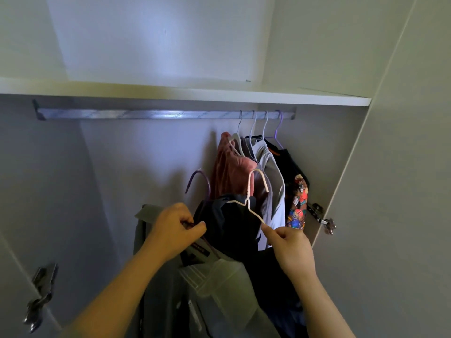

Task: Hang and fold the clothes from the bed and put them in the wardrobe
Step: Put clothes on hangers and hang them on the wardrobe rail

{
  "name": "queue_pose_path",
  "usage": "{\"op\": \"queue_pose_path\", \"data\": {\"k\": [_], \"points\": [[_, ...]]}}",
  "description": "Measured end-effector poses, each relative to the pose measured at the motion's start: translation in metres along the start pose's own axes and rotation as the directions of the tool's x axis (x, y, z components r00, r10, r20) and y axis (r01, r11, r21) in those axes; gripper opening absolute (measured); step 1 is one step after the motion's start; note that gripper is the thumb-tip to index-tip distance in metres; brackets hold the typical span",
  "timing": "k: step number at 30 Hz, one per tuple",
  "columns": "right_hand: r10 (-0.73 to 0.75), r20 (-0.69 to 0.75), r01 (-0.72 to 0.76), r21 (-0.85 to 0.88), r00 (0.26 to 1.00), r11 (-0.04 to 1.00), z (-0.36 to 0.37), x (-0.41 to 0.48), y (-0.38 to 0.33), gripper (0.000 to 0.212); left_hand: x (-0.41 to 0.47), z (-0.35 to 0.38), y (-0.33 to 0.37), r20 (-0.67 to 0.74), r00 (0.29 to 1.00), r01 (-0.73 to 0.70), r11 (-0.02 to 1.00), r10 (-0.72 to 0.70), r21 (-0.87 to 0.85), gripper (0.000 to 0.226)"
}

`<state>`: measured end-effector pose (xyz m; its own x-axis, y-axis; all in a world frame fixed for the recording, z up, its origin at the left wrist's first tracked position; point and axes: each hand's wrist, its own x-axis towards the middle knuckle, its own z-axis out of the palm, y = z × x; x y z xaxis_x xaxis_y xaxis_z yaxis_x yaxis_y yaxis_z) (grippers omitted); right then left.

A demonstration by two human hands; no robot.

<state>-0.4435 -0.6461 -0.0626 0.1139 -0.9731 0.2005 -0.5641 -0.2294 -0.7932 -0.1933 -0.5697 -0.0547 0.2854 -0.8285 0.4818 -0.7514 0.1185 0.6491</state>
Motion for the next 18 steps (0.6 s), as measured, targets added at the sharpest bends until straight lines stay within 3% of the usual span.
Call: {"op": "queue_pose_path", "data": {"k": [11, 18], "points": [[0.081, -0.149, -0.083, -0.009, 0.985, 0.996, 0.049, 0.049, -0.018, 0.056, 0.107, 0.0, -0.04, 0.08, 0.974, -0.212, 0.977, 0.212, -0.013, 0.046], [0.094, -0.17, -0.094, 0.004, 0.981, 0.996, 0.067, 0.075, -0.023, 0.056, 0.16, 0.012, -0.065, 0.118, 0.963, -0.245, 0.969, 0.241, 0.021, 0.047]]}}
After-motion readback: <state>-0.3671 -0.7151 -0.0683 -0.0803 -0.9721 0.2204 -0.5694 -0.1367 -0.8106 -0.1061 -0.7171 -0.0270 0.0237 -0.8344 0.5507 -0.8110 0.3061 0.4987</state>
